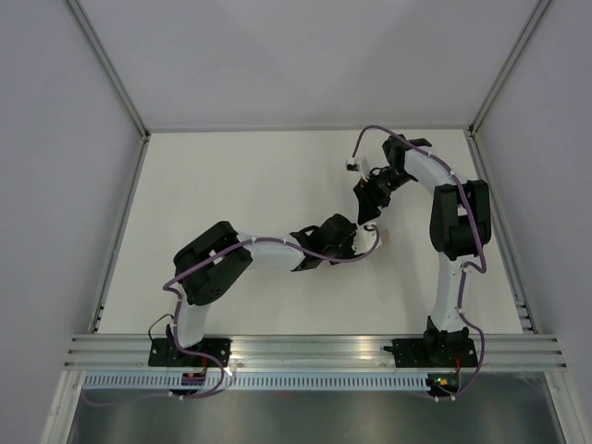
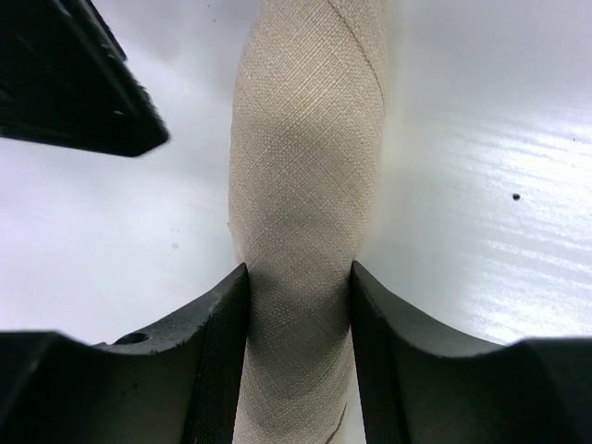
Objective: Fold the napkin, place the utensils inside, and roll it up
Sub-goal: Roll the napkin with the utensil
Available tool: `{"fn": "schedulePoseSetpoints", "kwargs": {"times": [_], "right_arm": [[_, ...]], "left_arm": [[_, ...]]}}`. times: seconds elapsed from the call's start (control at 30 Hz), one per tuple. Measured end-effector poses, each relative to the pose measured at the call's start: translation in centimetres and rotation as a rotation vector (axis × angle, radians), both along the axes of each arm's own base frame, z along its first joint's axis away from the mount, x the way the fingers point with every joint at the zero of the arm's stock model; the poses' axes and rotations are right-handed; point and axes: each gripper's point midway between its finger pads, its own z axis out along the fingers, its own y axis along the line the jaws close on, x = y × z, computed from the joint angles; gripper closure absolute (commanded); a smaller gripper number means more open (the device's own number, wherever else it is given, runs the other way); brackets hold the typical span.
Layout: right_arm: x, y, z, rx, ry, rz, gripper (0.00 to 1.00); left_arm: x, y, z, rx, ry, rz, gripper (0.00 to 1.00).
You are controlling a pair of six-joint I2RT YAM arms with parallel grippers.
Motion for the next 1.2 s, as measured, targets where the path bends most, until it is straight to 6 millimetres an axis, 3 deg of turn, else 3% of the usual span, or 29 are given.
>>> {"fn": "schedulePoseSetpoints", "kwargs": {"times": [0.3,0.6,0.77,0.97,1.2], "right_arm": [[2.9,-1.7,1.8,-0.002,0.005,-0.245,0.29],[5.0,-7.3,5.9,-0.021,-0.037,-0.544,0.28],[3.0,-9.4,5.6,-0.046,0.009,-0.647,0.28],[-0.2,-8.8,5.2,-0.054,0.086,-0.698,0.28],[-1.3,-8.7,3.3,-0.071,0.158,-0.795,0.28]], "left_arm": [[1.1,-1.8,-0.2,-0.027,0.094,0.109,0.48],[2.0,-3.3,-0.3,-0.069,0.203,0.276,0.46],[2.2,-3.6,-0.4,-0.093,0.248,0.363,0.45],[2.5,-4.4,-0.4,-0.135,0.287,0.454,0.45],[3.0,-5.8,-0.5,-0.194,0.329,0.543,0.43]]}}
